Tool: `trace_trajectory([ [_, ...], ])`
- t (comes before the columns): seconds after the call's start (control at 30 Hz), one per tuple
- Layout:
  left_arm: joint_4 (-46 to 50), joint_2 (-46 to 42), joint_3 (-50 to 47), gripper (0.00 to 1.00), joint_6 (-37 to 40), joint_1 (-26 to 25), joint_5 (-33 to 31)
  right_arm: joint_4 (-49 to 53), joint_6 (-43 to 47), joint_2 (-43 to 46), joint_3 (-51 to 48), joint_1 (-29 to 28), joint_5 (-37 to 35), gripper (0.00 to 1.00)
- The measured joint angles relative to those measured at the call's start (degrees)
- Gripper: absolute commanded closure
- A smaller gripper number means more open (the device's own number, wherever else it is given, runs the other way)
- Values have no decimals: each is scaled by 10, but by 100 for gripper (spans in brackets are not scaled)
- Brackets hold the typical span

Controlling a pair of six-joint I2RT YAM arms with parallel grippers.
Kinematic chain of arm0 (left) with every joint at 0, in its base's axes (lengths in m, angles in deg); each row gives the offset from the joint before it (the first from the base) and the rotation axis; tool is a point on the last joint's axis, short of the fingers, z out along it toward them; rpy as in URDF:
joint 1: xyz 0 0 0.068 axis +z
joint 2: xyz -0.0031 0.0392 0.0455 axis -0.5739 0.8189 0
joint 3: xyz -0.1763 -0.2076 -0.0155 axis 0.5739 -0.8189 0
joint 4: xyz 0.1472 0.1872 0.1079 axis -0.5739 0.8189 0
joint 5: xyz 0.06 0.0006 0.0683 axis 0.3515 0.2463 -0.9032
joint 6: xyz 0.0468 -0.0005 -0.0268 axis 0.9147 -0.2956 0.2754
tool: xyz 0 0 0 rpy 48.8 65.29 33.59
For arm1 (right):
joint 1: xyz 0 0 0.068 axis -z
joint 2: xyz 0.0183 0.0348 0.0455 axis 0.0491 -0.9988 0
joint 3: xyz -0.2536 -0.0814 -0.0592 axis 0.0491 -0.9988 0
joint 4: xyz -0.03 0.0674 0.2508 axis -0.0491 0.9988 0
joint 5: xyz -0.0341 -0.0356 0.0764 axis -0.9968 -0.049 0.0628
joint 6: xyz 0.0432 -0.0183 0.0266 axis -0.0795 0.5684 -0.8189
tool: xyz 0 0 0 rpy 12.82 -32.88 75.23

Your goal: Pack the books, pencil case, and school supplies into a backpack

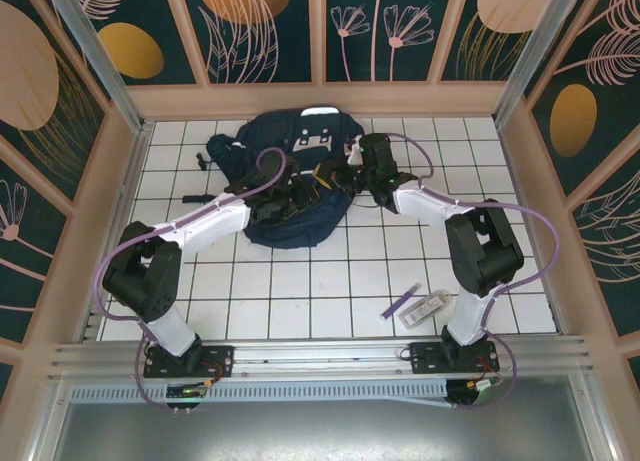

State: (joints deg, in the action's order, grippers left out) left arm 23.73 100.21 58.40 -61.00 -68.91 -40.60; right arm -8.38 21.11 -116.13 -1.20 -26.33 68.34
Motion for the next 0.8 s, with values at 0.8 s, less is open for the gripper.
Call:
trace_trajectory([
  [0.8,-19,-70,-131,100,359,44,-17,119,243,8,1,103,1,89],
])
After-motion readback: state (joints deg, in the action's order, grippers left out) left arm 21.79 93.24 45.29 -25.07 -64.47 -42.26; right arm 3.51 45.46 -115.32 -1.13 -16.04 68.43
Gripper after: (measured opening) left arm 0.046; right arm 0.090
